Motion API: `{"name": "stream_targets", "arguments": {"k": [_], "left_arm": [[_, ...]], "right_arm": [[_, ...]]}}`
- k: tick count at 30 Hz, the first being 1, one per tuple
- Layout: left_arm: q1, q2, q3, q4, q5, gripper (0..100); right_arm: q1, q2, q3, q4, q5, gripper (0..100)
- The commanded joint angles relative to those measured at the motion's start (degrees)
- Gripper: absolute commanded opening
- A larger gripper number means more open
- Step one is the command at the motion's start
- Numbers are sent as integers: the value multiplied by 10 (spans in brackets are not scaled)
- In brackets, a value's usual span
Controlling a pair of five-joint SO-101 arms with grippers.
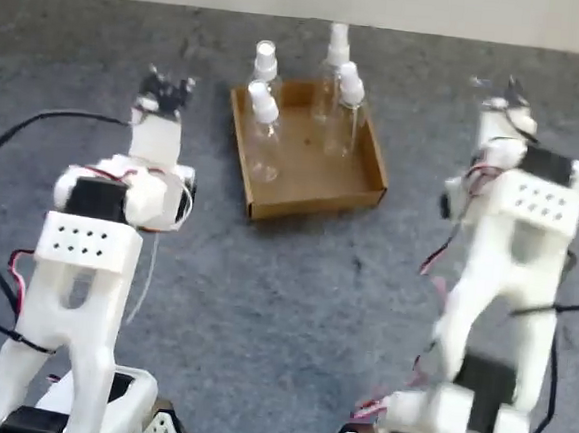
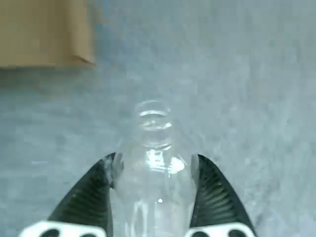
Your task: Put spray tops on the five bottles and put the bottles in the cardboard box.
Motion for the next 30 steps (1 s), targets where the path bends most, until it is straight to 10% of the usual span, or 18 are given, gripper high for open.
{"name": "stream_targets", "arguments": {"k": [1,13,30], "left_arm": [[-5,-21,-118,37,31,11],[-89,-31,-267,120,91,11],[-86,-334,-51,-40,209,10]], "right_arm": [[-115,-148,37,4,-25,3],[-434,-277,281,-211,-129,3],[-584,-282,439,-356,-134,3]]}}
